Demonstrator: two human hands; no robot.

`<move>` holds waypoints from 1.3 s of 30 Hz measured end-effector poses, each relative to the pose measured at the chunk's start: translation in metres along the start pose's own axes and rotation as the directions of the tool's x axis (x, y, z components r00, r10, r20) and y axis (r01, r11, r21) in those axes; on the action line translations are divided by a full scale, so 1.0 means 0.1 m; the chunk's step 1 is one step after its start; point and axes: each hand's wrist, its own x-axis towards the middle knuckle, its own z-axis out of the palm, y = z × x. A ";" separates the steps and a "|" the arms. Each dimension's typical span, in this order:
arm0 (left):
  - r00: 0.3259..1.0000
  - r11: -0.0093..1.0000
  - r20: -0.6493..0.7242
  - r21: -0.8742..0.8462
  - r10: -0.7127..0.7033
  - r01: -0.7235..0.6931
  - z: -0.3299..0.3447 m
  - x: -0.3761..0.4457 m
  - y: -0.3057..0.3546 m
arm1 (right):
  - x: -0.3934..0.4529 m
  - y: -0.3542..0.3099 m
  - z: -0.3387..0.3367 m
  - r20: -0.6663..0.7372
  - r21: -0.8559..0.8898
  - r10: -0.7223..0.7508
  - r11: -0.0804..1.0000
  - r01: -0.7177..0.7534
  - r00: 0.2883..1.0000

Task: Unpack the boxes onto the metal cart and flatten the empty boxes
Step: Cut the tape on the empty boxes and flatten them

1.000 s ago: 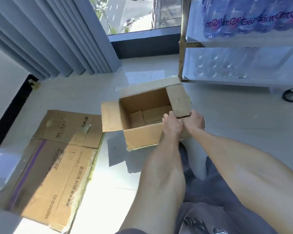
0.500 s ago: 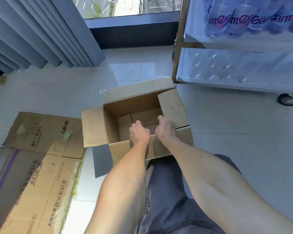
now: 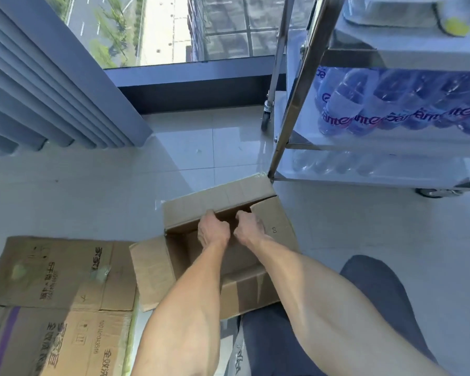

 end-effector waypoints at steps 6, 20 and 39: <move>0.997 0.998 0.052 0.032 -0.064 0.063 -0.02 -0.03 0.46 | 0.09 0.12 -0.32 0.062 -0.047 0.011 0.999 -0.008 0.998; 0.997 0.997 0.000 -0.002 -0.072 0.072 -0.88 -0.92 1.33 | -0.67 -0.03 -1.75 0.029 -0.209 -0.124 0.970 0.128 0.992; 0.861 0.851 -0.102 -0.249 -0.499 0.463 -2.45 -2.23 0.35 | -2.40 -1.23 -1.38 0.230 -0.555 -0.381 0.705 0.442 0.896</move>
